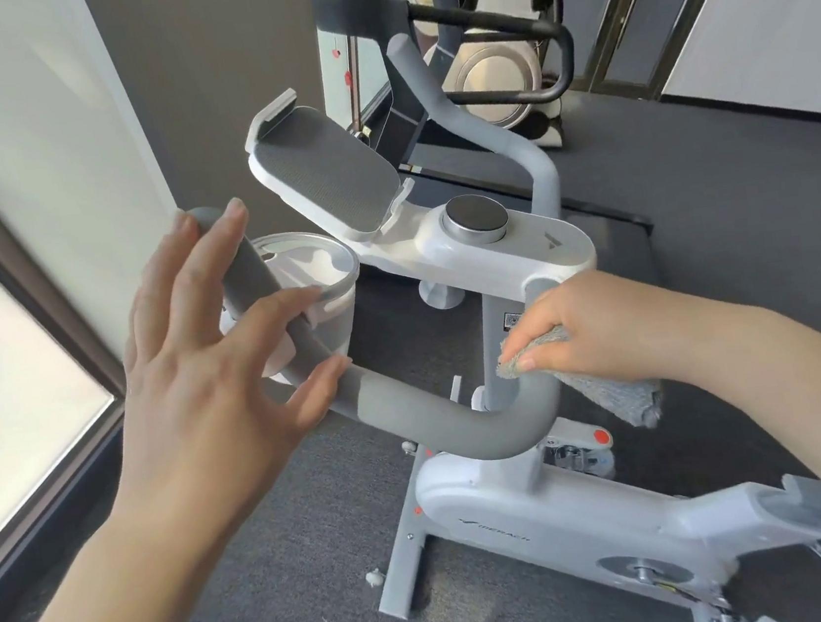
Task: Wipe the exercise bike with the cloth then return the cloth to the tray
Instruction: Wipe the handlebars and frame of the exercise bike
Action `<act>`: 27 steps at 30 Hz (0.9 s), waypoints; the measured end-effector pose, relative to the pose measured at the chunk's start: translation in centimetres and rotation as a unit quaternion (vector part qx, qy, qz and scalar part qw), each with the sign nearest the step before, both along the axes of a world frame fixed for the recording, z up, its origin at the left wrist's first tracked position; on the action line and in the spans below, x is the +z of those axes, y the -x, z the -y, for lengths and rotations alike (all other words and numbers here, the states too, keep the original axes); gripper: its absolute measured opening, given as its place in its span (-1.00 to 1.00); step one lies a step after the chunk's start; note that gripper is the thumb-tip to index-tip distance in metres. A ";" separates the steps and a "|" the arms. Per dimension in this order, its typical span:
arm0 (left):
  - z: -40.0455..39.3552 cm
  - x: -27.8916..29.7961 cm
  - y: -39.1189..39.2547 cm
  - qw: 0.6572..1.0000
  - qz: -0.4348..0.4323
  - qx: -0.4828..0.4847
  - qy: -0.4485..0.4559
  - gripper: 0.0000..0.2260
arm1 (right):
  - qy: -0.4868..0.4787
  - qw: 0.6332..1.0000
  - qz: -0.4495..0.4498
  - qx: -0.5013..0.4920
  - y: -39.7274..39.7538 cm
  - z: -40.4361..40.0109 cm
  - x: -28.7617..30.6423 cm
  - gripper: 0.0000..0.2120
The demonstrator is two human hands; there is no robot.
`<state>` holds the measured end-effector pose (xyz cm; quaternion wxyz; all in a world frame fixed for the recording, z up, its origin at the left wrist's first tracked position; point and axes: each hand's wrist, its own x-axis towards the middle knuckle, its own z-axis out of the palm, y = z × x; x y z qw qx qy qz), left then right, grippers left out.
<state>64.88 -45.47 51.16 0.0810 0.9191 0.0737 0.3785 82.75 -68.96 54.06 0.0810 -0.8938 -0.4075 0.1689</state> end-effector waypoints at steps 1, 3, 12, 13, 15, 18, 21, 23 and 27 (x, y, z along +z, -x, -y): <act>0.0 0.0 0.0 1.000 -0.001 -0.002 0.000 -0.65 | -0.005 1.000 -0.024 0.002 0.8 0.0 0.0 -0.87; 0.1 0.1 0.1 1.000 0.000 -0.004 0.002 -0.65 | -0.036 0.997 -0.068 0.007 2.5 -0.1 -0.1 -0.87; 0.2 -0.1 0.1 1.000 0.005 -0.003 0.023 -0.63 | -0.389 0.914 -0.050 -0.103 5.7 -8.4 -2.0 -0.85; 0.2 -0.1 0.1 1.000 0.005 -0.001 0.022 -0.59 | -0.398 0.910 -0.058 -0.100 5.8 -9.5 -2.1 -0.84; 0.1 -0.1 0.1 1.000 0.006 0.001 0.026 -0.48 | -0.402 0.907 -0.087 -0.090 6.0 -10.9 -2.3 -0.83; 0.0 -0.1 0.3 0.999 0.006 -0.001 0.033 -0.34 | -0.367 0.920 -0.125 -0.057 6.5 -10.2 -2.4 -0.91; 0.0 -0.1 0.4 0.999 0.004 -0.003 0.038 -0.28 | -0.322 0.937 -0.134 -0.020 6.4 -7.9 -1.8 -0.89; -0.1 -0.1 0.5 0.999 0.003 -0.007 0.037 -0.28 | -0.295 0.944 -0.145 -0.002 6.0 -6.6 -1.1 -0.92; -0.2 0.1 0.6 1.000 0.001 -0.007 0.025 -0.27 | -0.308 0.940 -0.141 -0.025 5.5 -7.6 -1.1 -0.90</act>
